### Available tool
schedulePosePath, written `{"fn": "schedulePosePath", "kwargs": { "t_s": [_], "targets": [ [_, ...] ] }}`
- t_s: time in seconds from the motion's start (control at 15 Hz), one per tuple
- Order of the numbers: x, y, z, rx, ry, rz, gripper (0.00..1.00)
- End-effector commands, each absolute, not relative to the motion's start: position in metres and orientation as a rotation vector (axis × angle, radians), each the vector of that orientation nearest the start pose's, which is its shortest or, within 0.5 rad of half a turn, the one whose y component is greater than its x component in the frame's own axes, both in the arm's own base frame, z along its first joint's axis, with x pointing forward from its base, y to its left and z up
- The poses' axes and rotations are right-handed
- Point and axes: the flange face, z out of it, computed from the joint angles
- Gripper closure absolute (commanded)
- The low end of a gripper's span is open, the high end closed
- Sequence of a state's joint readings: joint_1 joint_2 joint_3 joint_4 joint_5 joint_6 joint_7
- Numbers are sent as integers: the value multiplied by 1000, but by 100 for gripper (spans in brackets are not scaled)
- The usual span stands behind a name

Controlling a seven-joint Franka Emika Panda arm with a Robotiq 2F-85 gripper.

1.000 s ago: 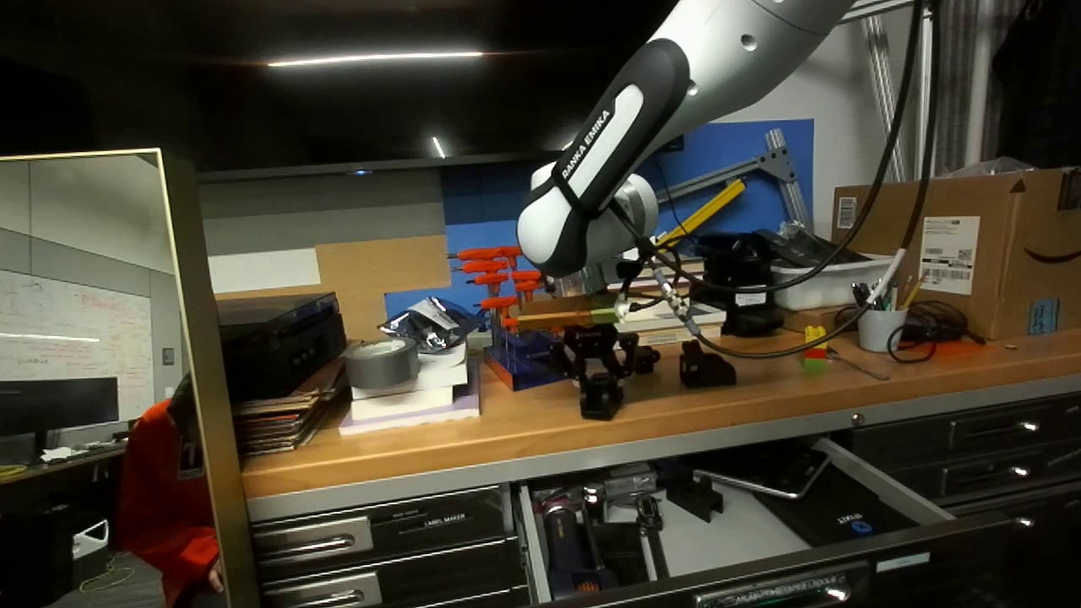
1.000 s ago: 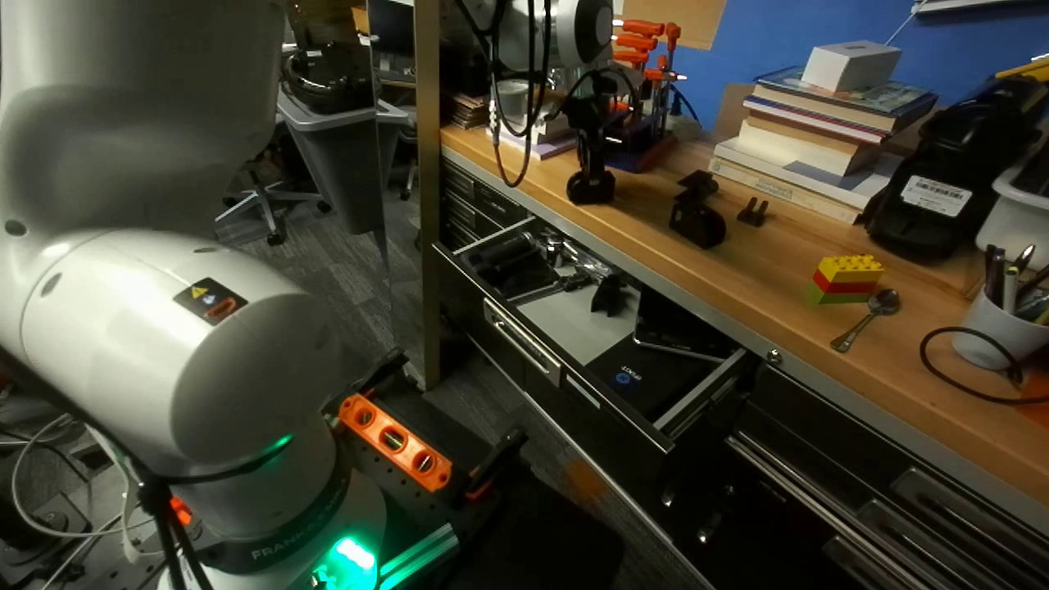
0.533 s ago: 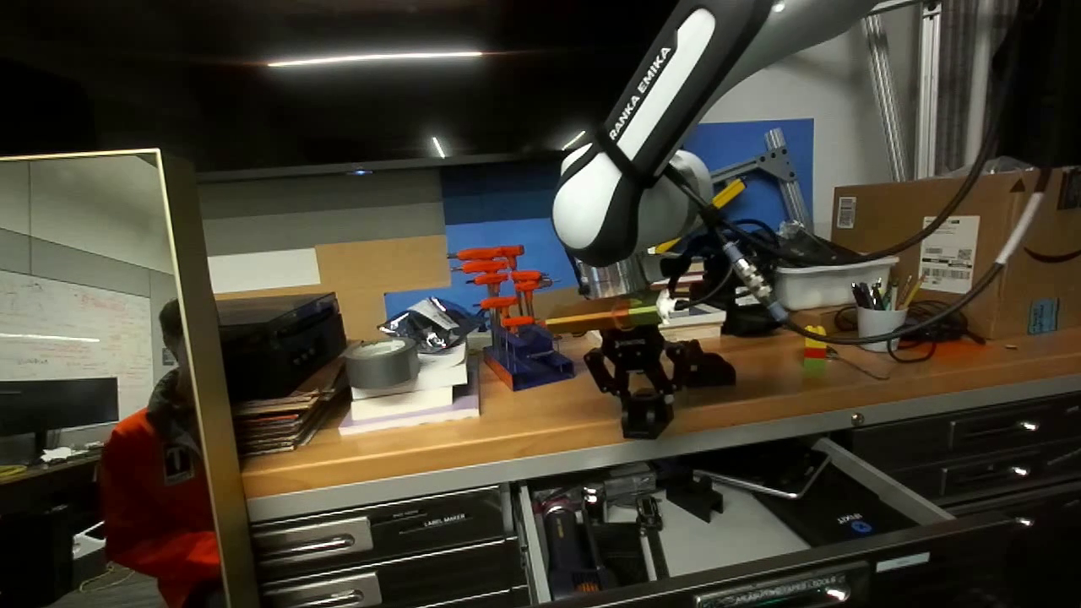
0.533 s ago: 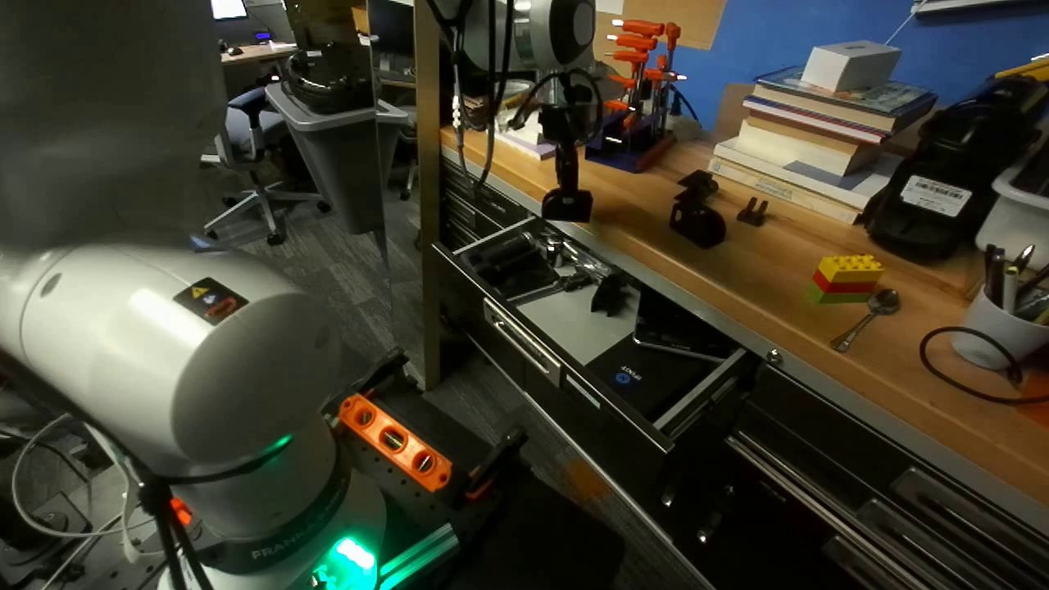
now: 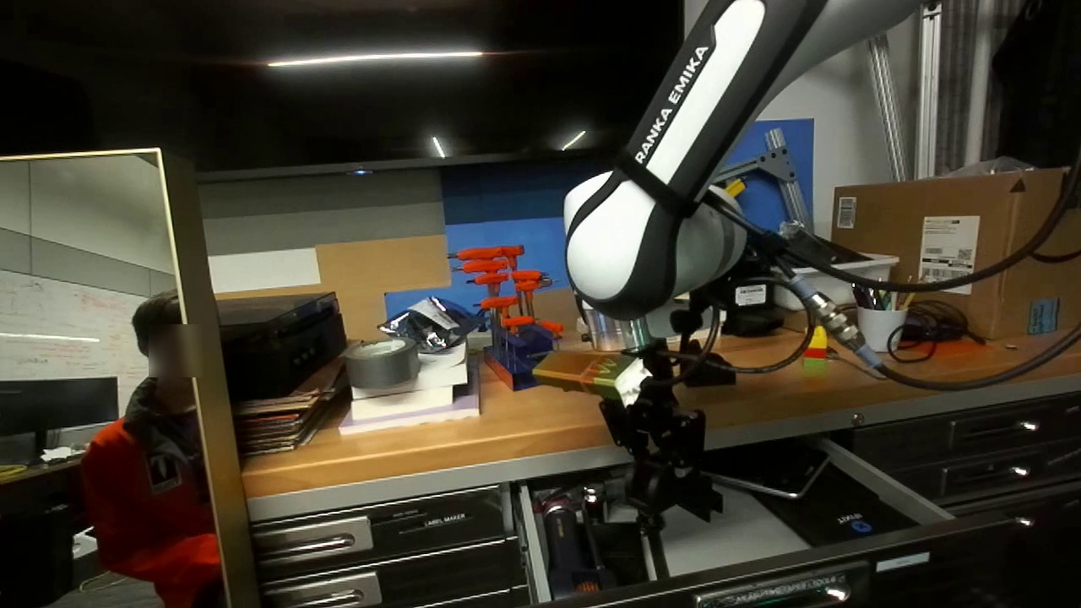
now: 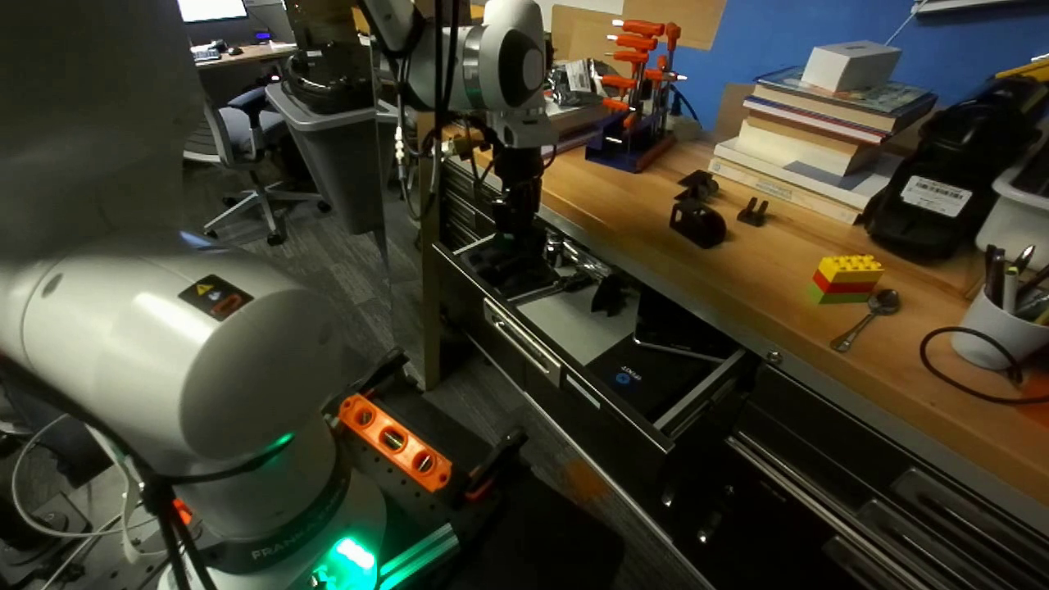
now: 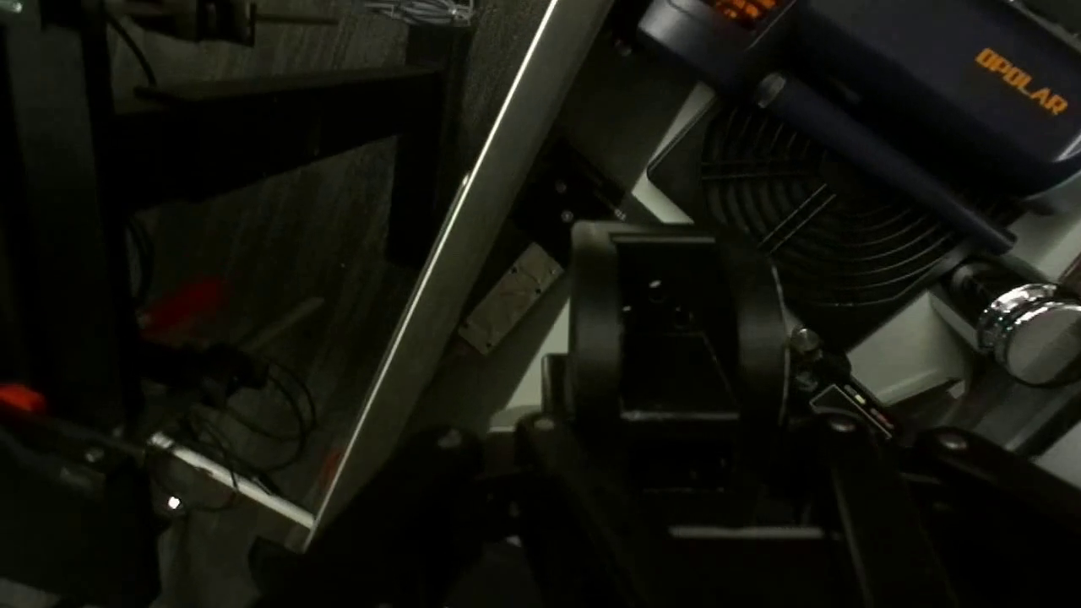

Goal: Put the black objects in the drawer and close it

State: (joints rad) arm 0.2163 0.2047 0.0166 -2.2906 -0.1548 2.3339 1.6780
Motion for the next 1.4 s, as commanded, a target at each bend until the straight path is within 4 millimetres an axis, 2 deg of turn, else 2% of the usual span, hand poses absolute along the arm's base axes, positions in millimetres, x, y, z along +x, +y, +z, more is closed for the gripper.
{"fn": "schedulePosePath", "kwargs": {
  "t_s": [0.0, 0.47, 0.93, 1.07, 1.2, 1.33],
  "targets": [
    [497, 120, 237, -2374, 2250, -11, 75],
    [503, 94, 192, -2087, 2511, -70, 75],
    [494, 69, 155, -2019, 2619, -58, 75],
    [490, 69, 149, -2058, 2604, -26, 25],
    [488, 71, 148, -2090, 2591, -22, 20],
    [488, 74, 152, -2125, 2579, -34, 4]
  ]
}}
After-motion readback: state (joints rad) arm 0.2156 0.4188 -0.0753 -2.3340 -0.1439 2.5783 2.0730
